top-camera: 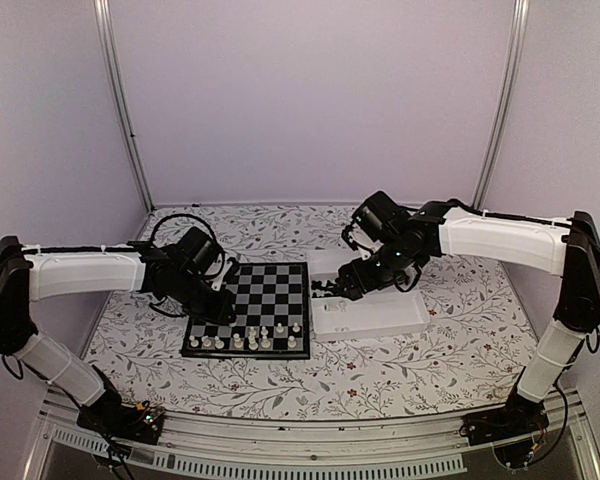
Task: Set up the chess pieces on the board
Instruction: Place the chess piece on the chessboard.
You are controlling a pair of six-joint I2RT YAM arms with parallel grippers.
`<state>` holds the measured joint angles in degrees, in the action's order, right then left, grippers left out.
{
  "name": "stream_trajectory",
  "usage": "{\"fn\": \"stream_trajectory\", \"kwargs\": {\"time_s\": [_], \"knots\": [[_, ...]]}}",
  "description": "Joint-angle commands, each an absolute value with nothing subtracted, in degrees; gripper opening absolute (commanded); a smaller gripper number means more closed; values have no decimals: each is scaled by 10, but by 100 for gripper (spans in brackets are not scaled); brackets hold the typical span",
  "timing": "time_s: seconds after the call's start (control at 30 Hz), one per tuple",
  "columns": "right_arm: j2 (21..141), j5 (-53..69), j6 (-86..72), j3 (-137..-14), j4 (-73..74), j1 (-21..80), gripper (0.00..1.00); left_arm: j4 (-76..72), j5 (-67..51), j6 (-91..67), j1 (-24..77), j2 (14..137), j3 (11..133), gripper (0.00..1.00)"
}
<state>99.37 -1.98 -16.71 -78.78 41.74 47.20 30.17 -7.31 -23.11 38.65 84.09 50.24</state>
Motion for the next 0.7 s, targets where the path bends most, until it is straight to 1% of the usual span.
{"fn": "stream_trajectory", "kwargs": {"time_s": [0.0,0.5,0.67], "knots": [[991,-7,-174,-778,417,472,84,279,-83,-218,401,859,519,3],[986,-6,-180,-762,420,471,83,267,-63,-223,409,901,519,8],[987,17,-180,-759,421,472,82,263,-57,-225,409,908,522,8]]}}
